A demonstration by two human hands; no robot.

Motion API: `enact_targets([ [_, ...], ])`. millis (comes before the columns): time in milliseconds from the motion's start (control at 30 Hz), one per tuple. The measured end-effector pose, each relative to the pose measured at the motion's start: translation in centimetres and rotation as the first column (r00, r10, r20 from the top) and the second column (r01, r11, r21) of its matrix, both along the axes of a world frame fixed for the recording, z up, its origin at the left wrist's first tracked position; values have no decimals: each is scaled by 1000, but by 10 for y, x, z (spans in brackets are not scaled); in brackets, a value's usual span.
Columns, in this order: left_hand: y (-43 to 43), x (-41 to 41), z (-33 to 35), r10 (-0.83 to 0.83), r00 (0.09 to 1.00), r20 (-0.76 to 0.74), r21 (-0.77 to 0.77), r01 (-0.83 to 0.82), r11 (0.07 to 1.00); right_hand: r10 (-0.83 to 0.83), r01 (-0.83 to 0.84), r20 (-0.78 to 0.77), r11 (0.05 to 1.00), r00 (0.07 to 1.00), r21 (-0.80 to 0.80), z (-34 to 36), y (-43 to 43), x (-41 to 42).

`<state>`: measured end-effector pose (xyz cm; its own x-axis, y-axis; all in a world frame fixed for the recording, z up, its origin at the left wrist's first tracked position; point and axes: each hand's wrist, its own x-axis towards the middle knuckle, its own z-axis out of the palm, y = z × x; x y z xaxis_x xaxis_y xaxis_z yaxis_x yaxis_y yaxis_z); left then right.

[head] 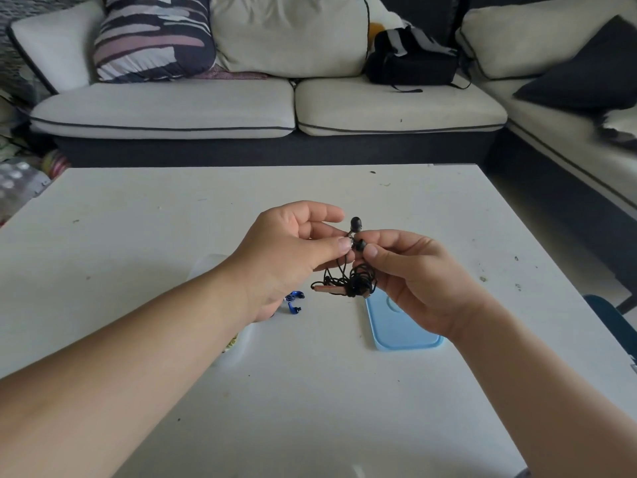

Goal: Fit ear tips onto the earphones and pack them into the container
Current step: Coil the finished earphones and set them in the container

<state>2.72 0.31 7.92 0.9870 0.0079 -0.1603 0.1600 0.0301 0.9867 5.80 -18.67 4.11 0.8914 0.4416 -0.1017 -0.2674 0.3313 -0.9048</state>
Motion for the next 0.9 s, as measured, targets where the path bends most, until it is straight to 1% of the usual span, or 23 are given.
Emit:
enact_targets([
  [233, 0, -2, 0, -14, 1000, -7, 50, 14, 999, 32, -28, 40, 996, 999, -89, -2, -5, 5],
  [567, -2, -1, -1, -55, 998, 43, 252, 43, 967, 28, -22, 38, 989, 999, -145, -2, -6, 7],
  [633, -3, -1, 0, -73, 996, 55, 291, 54, 955, 51, -46, 30, 987, 998, -156, -1, -7, 7],
  [733, -4, -2, 1, -83, 995, 62, 295, 61, 954, 89, -87, 6, 987, 996, -135, -2, -8, 8],
  [900, -3, -3, 2, -110, 991, 73, 316, 82, 945, 141, -149, -80, 984, 987, -94, -3, -8, 10],
])
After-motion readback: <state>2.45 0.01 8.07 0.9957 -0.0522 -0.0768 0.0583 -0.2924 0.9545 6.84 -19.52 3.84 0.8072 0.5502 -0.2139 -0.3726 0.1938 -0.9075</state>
